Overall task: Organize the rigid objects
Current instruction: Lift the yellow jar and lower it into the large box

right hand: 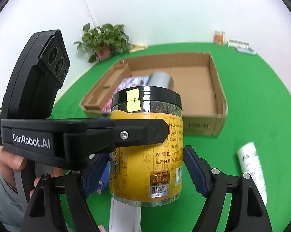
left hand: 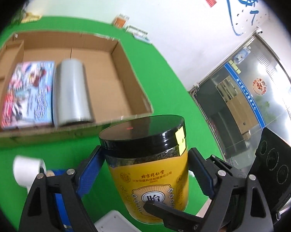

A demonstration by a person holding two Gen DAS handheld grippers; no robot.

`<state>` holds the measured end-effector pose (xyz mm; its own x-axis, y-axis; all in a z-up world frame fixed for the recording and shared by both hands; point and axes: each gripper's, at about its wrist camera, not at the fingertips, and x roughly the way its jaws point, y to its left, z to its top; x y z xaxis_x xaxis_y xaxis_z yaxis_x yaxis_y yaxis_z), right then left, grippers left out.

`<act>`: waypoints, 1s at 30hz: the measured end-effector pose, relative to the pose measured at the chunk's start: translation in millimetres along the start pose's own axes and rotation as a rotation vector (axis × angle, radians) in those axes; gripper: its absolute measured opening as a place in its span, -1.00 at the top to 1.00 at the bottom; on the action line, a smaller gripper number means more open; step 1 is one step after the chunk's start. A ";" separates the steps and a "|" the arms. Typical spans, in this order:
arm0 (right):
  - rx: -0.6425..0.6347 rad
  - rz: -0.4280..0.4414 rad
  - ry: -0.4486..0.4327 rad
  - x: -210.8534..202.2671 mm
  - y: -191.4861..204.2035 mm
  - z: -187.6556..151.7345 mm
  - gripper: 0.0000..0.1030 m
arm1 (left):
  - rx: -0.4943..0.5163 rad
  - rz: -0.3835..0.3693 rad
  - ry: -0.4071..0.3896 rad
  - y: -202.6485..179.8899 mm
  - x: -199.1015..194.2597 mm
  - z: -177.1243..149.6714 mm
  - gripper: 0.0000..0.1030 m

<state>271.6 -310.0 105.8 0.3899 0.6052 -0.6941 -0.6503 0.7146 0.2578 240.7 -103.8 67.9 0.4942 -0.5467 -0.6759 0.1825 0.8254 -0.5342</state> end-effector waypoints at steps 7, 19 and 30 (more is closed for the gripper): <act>-0.036 -0.034 -0.078 -13.3 12.2 42.8 -0.47 | 0.071 0.002 -0.070 -9.9 -23.4 30.1 -0.67; -0.078 -0.081 -0.129 -14.6 12.2 110.7 -0.47 | 0.136 0.007 -0.127 -20.6 -34.8 87.6 -0.65; -0.058 -0.066 -0.093 4.0 -6.6 175.2 -0.47 | 0.128 0.018 -0.103 -10.2 -26.0 144.9 -0.65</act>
<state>391.6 -250.8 219.1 0.4903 0.5894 -0.6420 -0.6570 0.7340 0.1720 349.1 -77.6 164.4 0.5816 -0.5199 -0.6256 0.2767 0.8497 -0.4489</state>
